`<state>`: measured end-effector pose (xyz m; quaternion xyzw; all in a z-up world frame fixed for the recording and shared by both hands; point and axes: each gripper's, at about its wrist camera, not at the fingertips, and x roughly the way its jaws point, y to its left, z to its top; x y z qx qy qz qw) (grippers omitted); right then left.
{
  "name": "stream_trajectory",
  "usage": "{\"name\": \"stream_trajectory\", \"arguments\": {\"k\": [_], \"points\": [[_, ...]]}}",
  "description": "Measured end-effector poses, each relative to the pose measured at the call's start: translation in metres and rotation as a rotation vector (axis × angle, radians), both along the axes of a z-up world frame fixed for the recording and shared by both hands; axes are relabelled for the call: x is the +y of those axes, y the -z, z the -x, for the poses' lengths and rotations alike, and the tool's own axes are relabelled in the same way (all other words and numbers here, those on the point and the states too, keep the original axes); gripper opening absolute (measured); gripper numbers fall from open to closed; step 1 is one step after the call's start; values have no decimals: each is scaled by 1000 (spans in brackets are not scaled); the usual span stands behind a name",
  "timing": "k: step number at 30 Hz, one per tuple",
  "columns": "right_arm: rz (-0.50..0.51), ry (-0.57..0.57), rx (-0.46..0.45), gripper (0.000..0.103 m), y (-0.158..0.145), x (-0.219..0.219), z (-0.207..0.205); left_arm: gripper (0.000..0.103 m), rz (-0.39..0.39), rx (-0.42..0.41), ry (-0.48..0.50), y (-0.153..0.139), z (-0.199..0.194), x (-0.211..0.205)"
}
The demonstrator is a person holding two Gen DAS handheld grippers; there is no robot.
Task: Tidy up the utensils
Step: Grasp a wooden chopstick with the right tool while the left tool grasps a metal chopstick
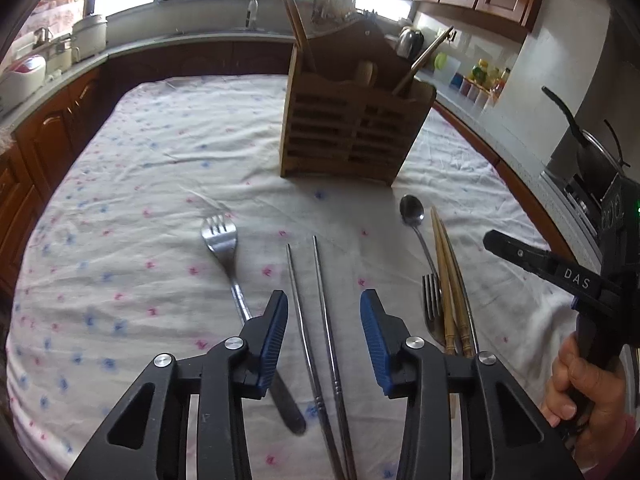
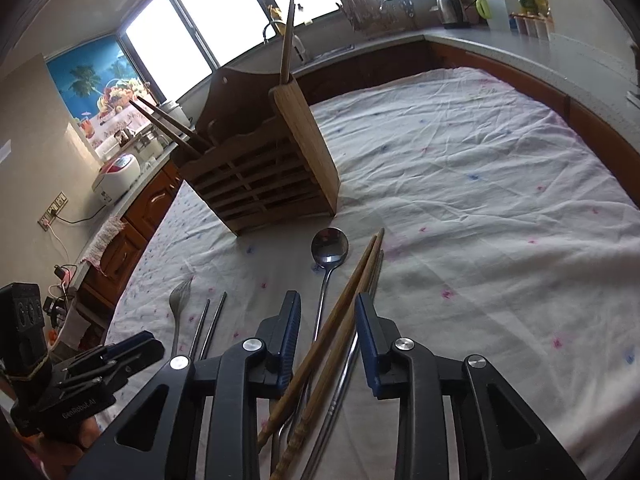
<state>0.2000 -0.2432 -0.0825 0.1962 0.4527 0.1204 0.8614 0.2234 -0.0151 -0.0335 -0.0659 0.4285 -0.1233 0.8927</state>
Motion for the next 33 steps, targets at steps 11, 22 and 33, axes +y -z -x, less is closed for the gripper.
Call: {"name": "stream_trajectory", "arguments": {"k": [11,22,33], "points": [[28,-46,103,23,29,17,-36,32,2,72,38,20,-35,-14],[101,-46,139,10,41,11,-62,29,-9,132,68,42,-66,-23],[156,-97,122,11,45,18,-76,18,-147,133,100,46,-93,-47]]}}
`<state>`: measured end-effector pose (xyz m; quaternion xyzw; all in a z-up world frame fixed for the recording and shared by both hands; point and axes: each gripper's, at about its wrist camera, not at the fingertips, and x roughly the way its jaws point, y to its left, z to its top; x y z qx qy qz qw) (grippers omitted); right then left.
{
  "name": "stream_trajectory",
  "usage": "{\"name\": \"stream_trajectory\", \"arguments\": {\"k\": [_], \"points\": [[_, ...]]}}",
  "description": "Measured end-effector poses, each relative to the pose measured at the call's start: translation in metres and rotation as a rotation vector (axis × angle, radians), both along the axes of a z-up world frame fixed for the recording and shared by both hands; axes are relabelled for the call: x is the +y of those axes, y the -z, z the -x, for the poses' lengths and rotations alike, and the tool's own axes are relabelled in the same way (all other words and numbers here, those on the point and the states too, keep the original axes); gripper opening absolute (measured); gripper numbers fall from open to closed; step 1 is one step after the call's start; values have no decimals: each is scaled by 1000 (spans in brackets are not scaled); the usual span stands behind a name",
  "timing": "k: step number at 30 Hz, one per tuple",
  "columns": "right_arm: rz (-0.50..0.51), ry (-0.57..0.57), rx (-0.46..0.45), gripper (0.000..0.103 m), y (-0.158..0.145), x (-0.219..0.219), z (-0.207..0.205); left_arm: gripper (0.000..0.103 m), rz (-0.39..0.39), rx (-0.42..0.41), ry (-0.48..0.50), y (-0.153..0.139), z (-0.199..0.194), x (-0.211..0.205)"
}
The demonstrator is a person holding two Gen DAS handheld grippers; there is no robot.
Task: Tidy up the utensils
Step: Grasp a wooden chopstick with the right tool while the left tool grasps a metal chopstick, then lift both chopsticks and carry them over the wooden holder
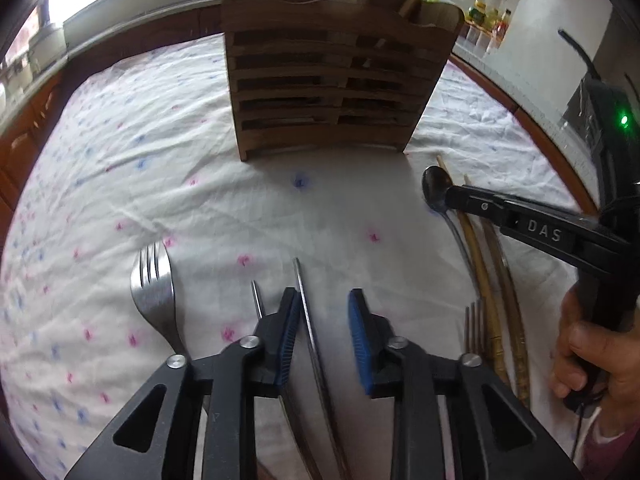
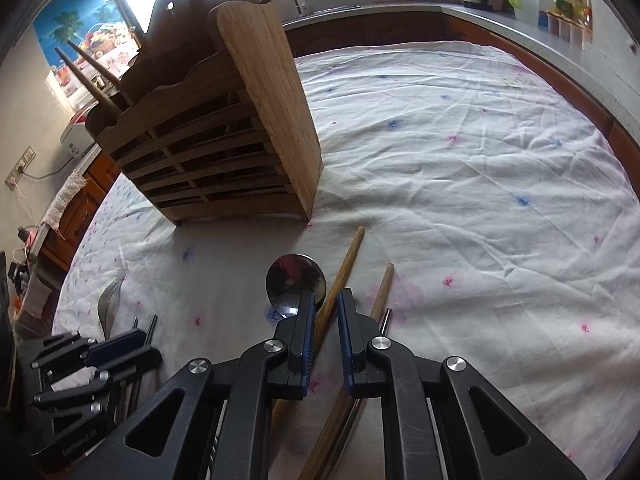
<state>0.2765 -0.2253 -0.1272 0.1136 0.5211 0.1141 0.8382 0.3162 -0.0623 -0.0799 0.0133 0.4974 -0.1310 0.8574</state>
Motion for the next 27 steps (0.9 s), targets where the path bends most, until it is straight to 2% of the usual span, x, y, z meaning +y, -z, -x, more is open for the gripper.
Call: {"name": "stream_trajectory", "arguments": {"k": [1,3,7,11,27], "points": [[-4,0,2,10,0,-1,1,12,-29,-7,2,1,-1,-3],[-23,8,9,8,0,-3,1,5,-34,-8,1,2,-2,-3],[-67,18,4,8,-6,-7,11,4,19,8,-17,1,-2,3],[-112,23,-25,8,-21,-11,27,4,46,-20,-24,-8,7,7],[-194,22,-248,6,-106,-23,85,3,222,-203,-54,-91,90,53]]}}
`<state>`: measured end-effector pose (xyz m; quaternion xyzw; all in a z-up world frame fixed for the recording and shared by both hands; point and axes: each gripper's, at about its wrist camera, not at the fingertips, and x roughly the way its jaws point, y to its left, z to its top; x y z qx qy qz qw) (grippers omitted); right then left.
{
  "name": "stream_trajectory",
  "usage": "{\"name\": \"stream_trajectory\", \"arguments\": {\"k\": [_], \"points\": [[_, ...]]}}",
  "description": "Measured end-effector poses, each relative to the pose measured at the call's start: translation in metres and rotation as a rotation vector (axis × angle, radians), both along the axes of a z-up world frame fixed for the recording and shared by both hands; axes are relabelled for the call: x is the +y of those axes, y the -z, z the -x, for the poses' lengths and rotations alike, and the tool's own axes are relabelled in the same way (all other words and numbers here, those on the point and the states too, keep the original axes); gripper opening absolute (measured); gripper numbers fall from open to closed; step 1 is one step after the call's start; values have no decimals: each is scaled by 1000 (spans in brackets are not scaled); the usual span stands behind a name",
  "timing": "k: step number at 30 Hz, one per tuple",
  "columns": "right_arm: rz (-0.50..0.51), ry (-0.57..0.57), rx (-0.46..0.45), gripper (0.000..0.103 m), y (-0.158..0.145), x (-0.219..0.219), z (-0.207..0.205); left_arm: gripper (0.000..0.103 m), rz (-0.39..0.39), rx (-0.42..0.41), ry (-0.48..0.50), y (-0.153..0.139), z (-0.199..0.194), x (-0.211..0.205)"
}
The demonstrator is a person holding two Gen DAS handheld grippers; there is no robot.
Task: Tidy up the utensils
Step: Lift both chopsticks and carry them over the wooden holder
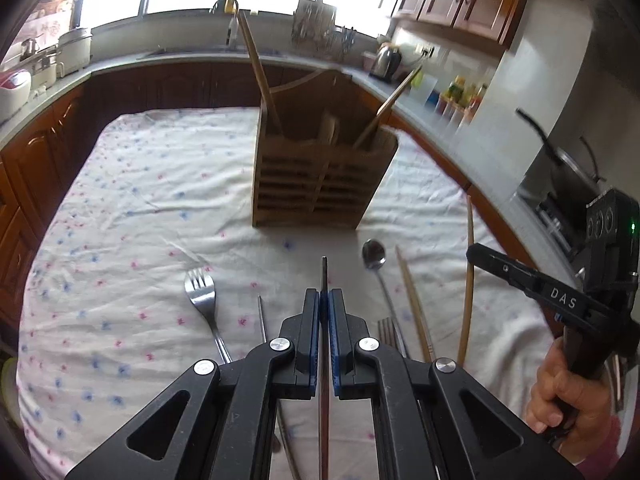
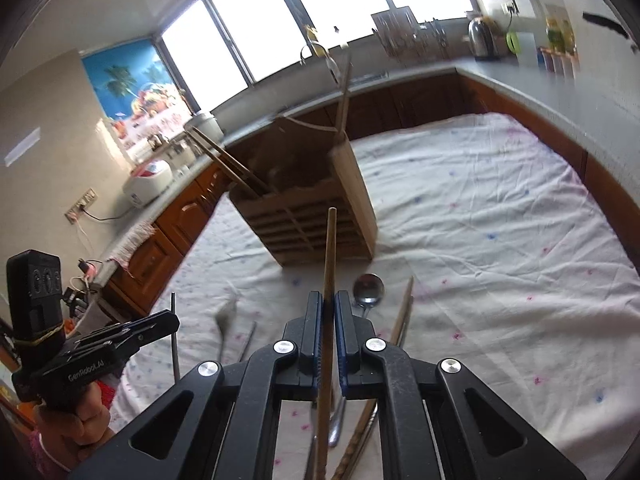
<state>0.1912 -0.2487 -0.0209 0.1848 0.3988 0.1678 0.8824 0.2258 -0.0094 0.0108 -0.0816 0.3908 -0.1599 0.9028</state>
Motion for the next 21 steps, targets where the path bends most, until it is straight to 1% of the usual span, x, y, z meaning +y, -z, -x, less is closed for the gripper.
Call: {"name": "stream_trajectory", "arguments": {"k": [5,10,16,21], "points": [[-1,11,-56,6,-19,-4,18,3,43,-42,-12,-19,27,18],[1,22,-102,6,-34,-6,30,3,68,-75,-34,-33,51,33],[10,26,-144,6,-47,-6,38,3,86,-111,-47,-44,68,41],[8,27,-163,6,-54,-8,40,3,92,-130,-54,-50,73,44]]}}
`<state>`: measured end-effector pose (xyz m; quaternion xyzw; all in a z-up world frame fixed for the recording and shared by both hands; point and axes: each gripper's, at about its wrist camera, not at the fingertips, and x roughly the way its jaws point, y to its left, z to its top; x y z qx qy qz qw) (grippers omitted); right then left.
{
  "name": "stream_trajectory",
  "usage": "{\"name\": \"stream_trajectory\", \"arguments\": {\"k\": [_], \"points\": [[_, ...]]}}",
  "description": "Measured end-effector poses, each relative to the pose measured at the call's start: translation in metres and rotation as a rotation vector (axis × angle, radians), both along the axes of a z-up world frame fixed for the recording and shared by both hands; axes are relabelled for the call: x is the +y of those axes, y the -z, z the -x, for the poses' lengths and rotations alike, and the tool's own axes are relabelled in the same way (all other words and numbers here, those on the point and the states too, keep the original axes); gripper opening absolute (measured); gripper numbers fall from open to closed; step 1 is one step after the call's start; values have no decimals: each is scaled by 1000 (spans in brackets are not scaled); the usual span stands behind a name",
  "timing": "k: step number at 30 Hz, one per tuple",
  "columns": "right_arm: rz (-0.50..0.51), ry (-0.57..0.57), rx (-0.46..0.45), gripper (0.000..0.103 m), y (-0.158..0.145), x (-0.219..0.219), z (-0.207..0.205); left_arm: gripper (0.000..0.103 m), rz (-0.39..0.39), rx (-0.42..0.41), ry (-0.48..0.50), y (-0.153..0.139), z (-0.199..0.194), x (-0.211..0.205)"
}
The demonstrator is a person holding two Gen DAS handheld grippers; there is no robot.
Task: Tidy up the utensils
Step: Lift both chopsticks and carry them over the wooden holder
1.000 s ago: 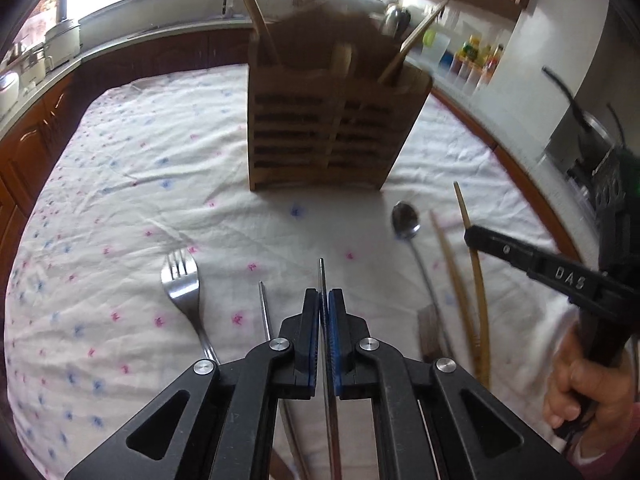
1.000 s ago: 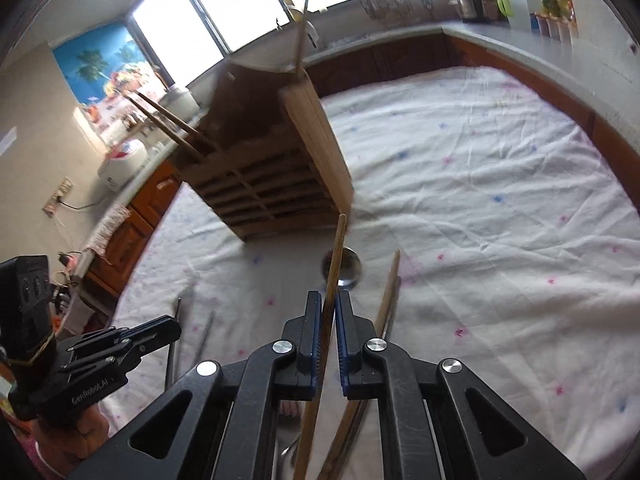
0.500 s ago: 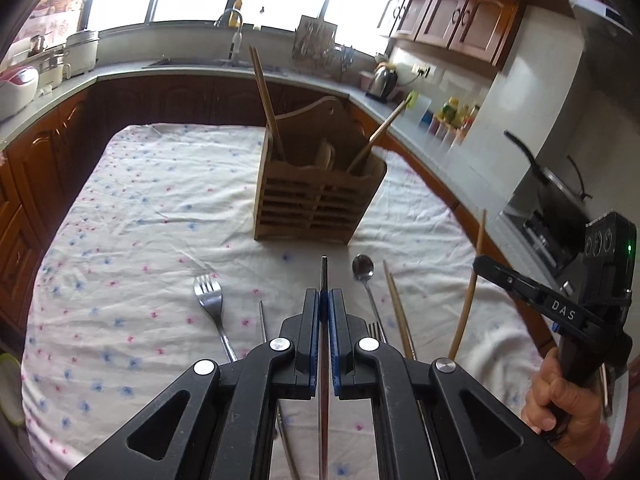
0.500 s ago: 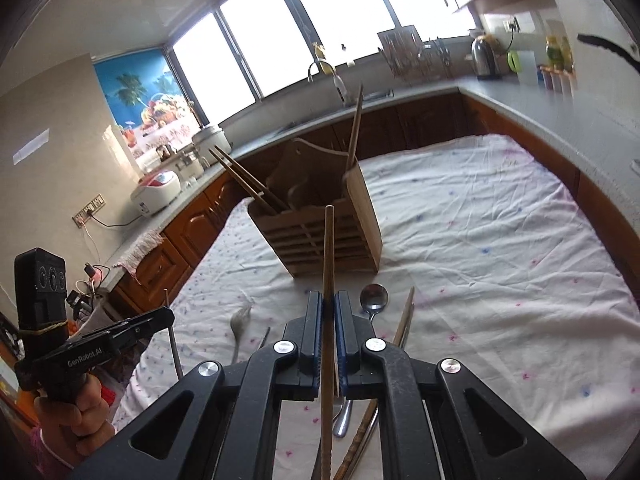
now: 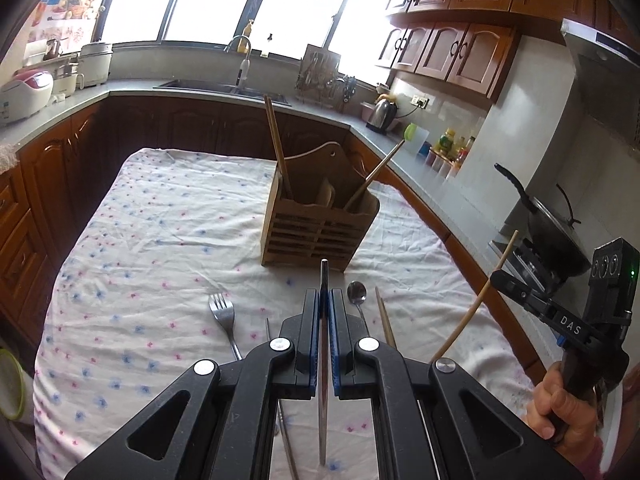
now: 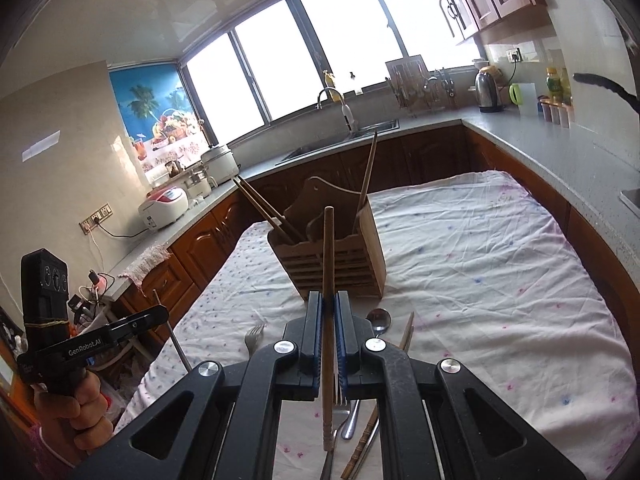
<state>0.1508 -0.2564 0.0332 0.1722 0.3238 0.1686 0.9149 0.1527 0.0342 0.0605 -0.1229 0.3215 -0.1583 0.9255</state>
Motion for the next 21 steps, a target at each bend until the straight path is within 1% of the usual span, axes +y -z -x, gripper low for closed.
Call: {"name": "stream_trajectory", "arguments": {"k": [10,21], "points": [[-11,10,-45,6,-15,-4,-3,3,14,-42,-13,-12,-3,5],[-21,31,-66,6,-21,-8,-13,3,38,-81,-29,-20,-11,14]]}}
